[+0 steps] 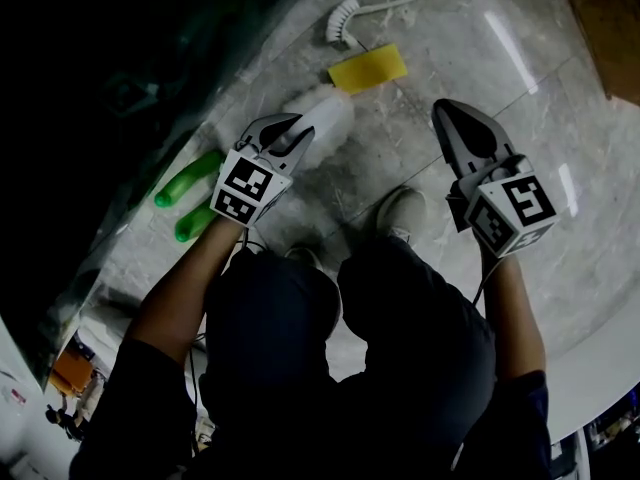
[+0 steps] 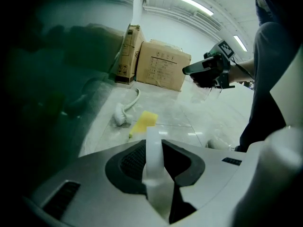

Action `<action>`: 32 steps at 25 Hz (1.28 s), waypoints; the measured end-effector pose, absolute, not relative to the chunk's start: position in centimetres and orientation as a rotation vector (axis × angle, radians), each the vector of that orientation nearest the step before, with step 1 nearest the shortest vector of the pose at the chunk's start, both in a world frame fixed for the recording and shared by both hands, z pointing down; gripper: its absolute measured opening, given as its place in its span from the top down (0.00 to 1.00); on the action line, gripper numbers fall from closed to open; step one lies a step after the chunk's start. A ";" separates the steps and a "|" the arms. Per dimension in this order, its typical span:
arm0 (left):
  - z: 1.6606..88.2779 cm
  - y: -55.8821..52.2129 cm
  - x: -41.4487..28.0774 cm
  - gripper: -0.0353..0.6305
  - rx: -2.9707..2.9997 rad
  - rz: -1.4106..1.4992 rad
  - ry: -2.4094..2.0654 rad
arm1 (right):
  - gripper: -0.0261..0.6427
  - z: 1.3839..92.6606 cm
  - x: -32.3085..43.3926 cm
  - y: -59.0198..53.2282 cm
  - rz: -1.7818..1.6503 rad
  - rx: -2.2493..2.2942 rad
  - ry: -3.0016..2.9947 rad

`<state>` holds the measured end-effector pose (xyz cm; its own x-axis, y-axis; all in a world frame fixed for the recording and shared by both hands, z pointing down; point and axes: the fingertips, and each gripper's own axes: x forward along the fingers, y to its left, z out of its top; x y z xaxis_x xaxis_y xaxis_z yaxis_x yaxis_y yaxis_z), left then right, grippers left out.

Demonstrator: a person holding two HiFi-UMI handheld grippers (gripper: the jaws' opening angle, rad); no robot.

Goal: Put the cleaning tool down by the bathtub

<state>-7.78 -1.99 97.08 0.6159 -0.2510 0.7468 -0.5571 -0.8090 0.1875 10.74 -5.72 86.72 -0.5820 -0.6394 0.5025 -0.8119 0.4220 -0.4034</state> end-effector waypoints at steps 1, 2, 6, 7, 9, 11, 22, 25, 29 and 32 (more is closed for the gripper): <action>97.6 -1.9 -7.9 0.78 2.439 1.043 -0.643 | 0.95 87.0 10.7 -5.6 0.907 1.258 -2.405; 98.1 -1.8 -8.1 0.78 2.441 1.046 -0.640 | 0.95 87.4 10.7 -5.5 0.904 1.254 -2.400; 99.8 -1.0 -8.4 0.78 2.456 1.066 -0.615 | 0.95 88.1 10.4 -5.1 0.898 1.236 -2.390; 100.2 -0.8 -8.5 0.78 2.458 1.071 -0.609 | 0.95 88.1 10.3 -5.2 0.896 1.235 -2.389; 100.9 -0.4 -8.9 0.78 2.462 1.081 -0.610 | 0.95 88.3 10.2 -5.2 0.888 1.233 -2.385; 101.7 0.0 -9.3 0.78 2.460 1.104 -0.610 | 0.95 88.5 10.2 -5.3 0.883 1.230 -2.381; 104.6 2.1 -10.2 0.77 2.394 1.164 -0.594 | 0.95 89.4 9.8 -5.0 0.891 1.225 -2.372; 104.4 2.0 -9.9 0.74 2.378 1.127 -0.597 | 0.95 89.4 9.8 -4.9 0.888 1.225 -2.370; 103.8 1.6 -9.9 0.71 2.369 1.095 -0.607 | 0.95 89.2 10.1 -4.8 0.883 1.236 -2.360; 102.3 1.2 -9.7 0.69 2.372 1.064 -0.615 | 0.95 88.3 10.5 -4.7 0.878 1.245 -2.355</action>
